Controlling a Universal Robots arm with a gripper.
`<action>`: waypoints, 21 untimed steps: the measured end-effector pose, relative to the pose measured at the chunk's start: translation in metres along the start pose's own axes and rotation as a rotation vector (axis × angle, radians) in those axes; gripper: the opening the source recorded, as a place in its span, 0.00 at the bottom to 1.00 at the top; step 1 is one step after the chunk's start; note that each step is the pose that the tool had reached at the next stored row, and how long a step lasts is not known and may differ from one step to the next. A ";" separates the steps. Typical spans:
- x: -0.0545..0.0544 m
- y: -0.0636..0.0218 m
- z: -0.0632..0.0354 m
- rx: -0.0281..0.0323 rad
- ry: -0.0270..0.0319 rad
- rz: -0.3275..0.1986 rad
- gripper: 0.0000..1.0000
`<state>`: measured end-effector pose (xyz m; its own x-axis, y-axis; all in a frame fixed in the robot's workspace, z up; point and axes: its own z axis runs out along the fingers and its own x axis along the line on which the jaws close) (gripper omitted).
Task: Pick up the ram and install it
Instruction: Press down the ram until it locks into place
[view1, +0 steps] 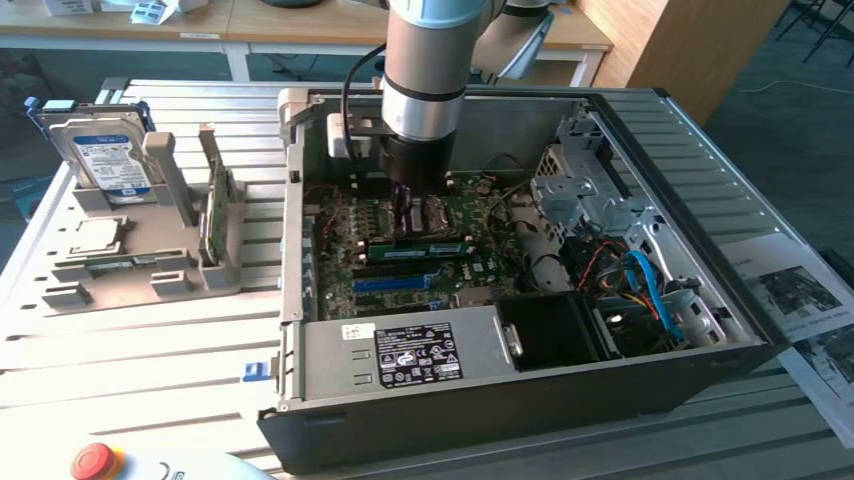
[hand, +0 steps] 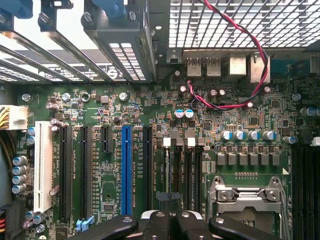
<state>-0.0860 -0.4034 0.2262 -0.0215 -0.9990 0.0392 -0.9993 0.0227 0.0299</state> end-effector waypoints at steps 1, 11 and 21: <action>0.000 0.0000 0.0000 0.0000 0.0000 0.000 0.10; 0.000 0.0000 0.0010 -0.0001 0.0000 0.000 0.10; 0.001 -0.0001 0.0021 -0.0001 0.0001 0.000 0.10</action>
<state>-0.0860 -0.4047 0.2242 -0.0216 -0.9990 0.0393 -0.9993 0.0228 0.0300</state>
